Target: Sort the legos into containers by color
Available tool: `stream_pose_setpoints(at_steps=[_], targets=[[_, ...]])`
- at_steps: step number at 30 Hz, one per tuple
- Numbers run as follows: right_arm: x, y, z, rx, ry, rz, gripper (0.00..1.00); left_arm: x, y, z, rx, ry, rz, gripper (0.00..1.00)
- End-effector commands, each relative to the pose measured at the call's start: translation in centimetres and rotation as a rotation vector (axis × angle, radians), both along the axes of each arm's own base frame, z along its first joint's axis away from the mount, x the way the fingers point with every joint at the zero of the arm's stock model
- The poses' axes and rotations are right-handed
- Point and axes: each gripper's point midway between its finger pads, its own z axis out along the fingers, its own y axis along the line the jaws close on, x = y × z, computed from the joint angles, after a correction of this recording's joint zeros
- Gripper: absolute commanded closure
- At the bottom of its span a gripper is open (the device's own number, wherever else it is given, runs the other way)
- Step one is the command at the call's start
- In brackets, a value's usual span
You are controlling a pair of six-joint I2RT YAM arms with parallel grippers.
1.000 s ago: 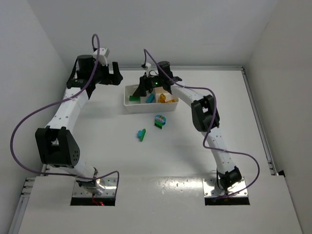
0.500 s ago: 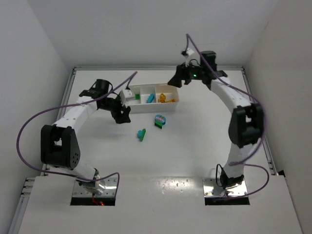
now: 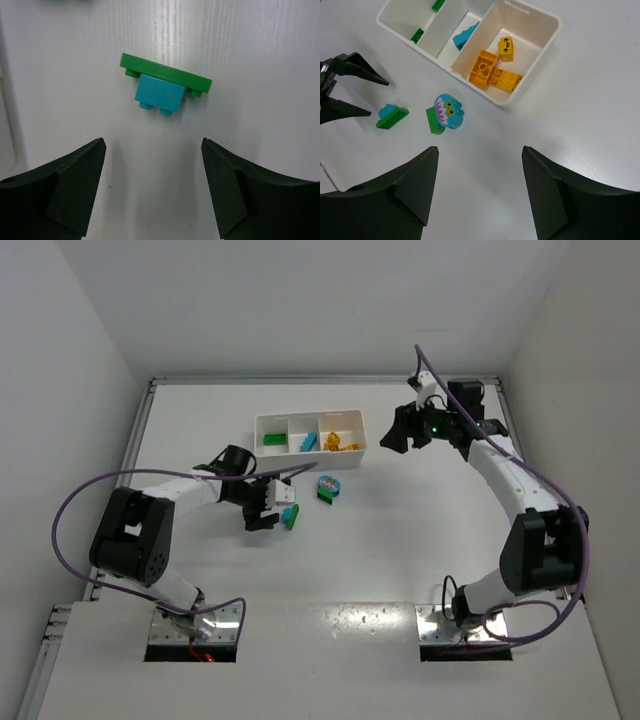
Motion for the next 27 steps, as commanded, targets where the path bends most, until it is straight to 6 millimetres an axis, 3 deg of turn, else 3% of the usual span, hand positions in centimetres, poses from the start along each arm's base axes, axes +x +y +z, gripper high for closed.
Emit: stream_pose_setpoints(at_steps=[1,2,5,7,8,10,12,14,16,20,27], targets=[[-0.1,-1.1,3.5,0.004,-0.1,-0.042,0.32,3.7,-1.7,1.7,-0.042,-0.212,-0.074,0.17],[-0.3,-1.2,2.9,0.002,-0.072,-0.055,0.32,3.8,-2.1,1.5,-0.046,-0.221,-0.083,0.18],[-0.6,-1.3,3.7,0.005,-0.095,-0.055,0.32,5.1,-2.9,2.1,-0.056,-0.253,-0.092,0.21],[-0.6,-1.3,3.7,0.005,-0.095,-0.055,0.32,4.7,-3.0,1.2,-0.048,-0.197,-0.114,0.23],[-0.6,-1.3,3.7,0.005,-0.095,-0.055,0.32,5.3,-3.5,2.0,-0.06,-0.21,-0.148,0.24],[-0.5,-1.6,4.0,0.005,-0.095,-0.064,0.32,4.0,-3.5,1.0,-0.049,-0.123,-0.19,0.24],[-0.5,-1.6,3.5,0.003,-0.077,-0.064,0.32,4.5,-3.8,1.5,-0.044,-0.127,-0.248,0.25],[-0.4,-2.0,3.5,0.002,-0.077,-0.073,0.32,3.3,-3.8,0.8,-0.043,-0.04,-0.277,0.25],[-0.5,-1.9,3.5,0.008,-0.076,-0.066,0.32,3.9,-3.8,1.2,-0.047,-0.037,-0.304,0.25],[-0.4,-2.2,3.5,0.007,-0.076,-0.075,0.32,2.1,-2.9,0.7,-0.009,0.031,-0.362,0.26],[-0.5,-2.4,3.2,0.011,-0.067,-0.077,0.32,1.3,-1.4,1.1,0.004,0.057,-0.35,0.26]])
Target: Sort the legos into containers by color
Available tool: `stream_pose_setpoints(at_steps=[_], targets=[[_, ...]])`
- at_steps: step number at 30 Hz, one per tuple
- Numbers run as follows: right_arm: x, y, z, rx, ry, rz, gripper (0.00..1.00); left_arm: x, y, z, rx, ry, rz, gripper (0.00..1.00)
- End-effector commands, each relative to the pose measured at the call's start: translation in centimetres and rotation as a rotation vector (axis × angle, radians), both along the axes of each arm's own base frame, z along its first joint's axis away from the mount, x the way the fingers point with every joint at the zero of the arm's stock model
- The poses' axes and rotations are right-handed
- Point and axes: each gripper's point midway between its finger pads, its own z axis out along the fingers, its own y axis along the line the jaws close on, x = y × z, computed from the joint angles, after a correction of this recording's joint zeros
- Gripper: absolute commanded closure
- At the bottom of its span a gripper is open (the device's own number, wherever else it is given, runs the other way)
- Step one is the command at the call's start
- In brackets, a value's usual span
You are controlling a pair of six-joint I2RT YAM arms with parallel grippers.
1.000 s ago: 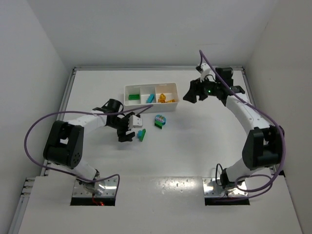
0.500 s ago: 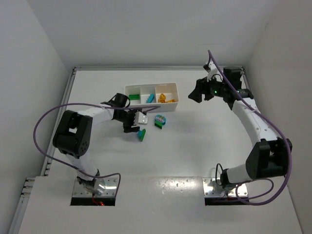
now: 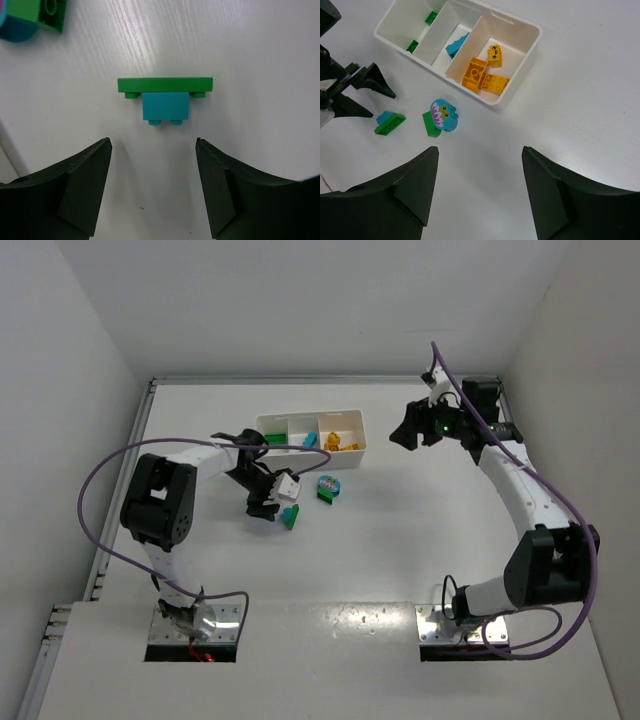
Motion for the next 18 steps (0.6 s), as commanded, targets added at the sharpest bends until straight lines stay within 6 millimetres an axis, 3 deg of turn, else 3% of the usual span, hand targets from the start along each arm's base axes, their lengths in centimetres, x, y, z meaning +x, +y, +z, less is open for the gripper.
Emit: stream_pose_setpoints(at_steps=[1,18], targets=[[-0.1,-0.2,0.2,0.01,-0.007,-0.005,0.32,-1.2,0.2,0.9,-0.038,0.015,-0.036,0.26],[-0.4,0.0,0.8,0.023,-0.025,0.012,0.32,-1.0,-1.8,1.6,-0.017,-0.028,0.031,0.25]])
